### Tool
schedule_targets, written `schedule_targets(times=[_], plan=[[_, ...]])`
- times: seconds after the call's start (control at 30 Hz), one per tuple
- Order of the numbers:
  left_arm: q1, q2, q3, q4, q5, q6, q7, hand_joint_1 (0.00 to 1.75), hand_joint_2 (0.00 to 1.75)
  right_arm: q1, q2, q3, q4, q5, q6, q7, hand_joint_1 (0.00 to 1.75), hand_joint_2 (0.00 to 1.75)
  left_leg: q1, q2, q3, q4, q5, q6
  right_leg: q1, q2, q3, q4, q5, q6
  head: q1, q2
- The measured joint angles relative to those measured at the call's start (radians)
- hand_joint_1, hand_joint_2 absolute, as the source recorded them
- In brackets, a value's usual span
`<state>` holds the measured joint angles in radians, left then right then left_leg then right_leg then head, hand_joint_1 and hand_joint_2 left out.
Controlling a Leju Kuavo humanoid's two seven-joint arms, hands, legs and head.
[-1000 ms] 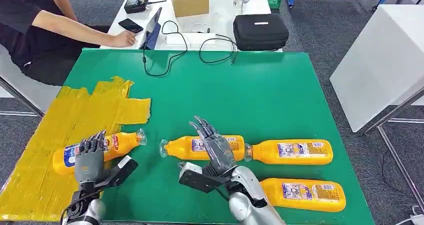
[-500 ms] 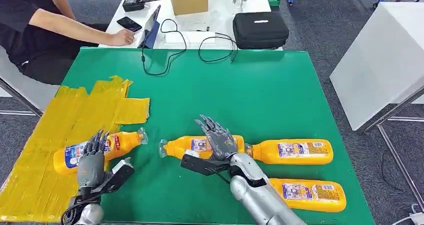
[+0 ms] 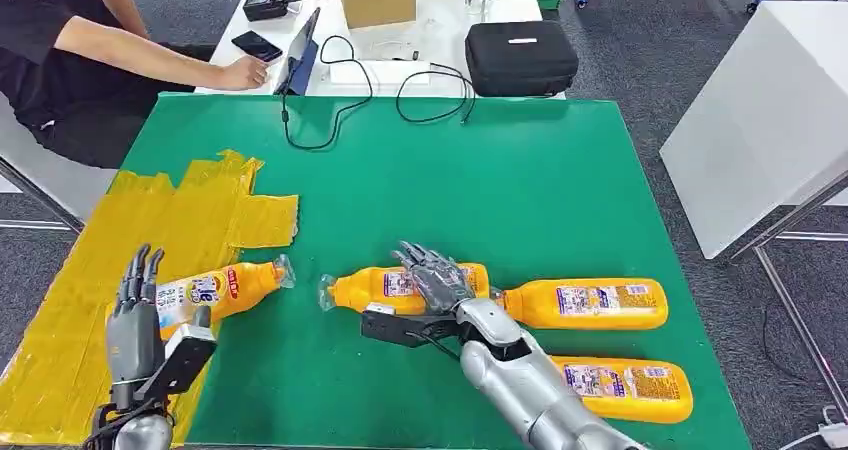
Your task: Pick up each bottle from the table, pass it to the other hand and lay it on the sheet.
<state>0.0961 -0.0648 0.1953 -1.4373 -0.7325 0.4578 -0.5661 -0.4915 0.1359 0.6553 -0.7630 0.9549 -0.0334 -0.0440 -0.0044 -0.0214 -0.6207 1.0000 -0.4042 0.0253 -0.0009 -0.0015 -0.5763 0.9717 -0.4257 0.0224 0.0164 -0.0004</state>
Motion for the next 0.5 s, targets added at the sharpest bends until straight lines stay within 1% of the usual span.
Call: schedule_targets(times=[0.03, 0.07, 0.1, 0.17, 0.23, 0.5], plan=[[0.008, -0.003, 0.010, -0.014, 0.008, -0.003, -0.008, 0.00, 0.00, -0.013, -0.008, 0.009, 0.005, 0.000, 0.028, 0.008, 0.00, 1.75, 0.000, 0.000, 0.000, 0.000, 0.000, 0.000, 0.000, 0.000, 0.000, 0.000, 0.000, 0.000, 0.000, 0.000], [0.016, -0.005, 0.021, -0.030, 0.017, -0.008, -0.015, 0.00, 0.00, -0.031, -0.016, 0.023, 0.012, 0.002, 0.065, 0.017, 1.41, 1.75, 0.000, 0.000, 0.000, 0.000, 0.000, 0.000, 0.000, 0.000, 0.000, 0.000, 0.000, 0.000, 0.000, 0.000], [0.021, -0.009, 0.031, -0.044, 0.025, -0.010, -0.021, 0.00, 0.00, -0.049, -0.024, 0.039, 0.023, 0.007, 0.099, 0.023, 1.73, 1.75, 0.000, 0.000, 0.000, 0.000, 0.000, 0.000, 0.000, 0.000, 0.000, 0.000, 0.000, 0.000, 0.000, 0.000], [0.029, -0.013, 0.045, -0.065, 0.031, -0.018, -0.027, 0.00, 0.00, -0.082, -0.038, 0.070, 0.047, 0.013, 0.152, 0.030, 1.75, 1.75, 0.000, 0.000, 0.001, 0.000, 0.000, 0.000, 0.000, 0.000, 0.001, 0.000, 0.000, 0.000, 0.000, 0.000], [0.034, -0.016, 0.054, -0.081, 0.035, -0.019, -0.031, 0.00, 0.00, -0.105, -0.050, 0.095, 0.065, 0.006, 0.176, 0.030, 1.75, 1.75, 0.000, -0.001, 0.001, 0.000, 0.000, 0.000, 0.000, 0.000, 0.001, 0.000, 0.000, 0.000, 0.000, 0.000], [0.034, -0.019, 0.066, -0.100, 0.043, -0.019, -0.034, 0.00, 0.00, -0.147, -0.075, 0.148, 0.099, -0.020, 0.200, 0.027, 1.75, 1.75, 0.000, -0.001, 0.002, 0.000, 0.000, 0.000, 0.000, 0.000, 0.002, 0.000, 0.000, 0.000, 0.000, 0.000]])
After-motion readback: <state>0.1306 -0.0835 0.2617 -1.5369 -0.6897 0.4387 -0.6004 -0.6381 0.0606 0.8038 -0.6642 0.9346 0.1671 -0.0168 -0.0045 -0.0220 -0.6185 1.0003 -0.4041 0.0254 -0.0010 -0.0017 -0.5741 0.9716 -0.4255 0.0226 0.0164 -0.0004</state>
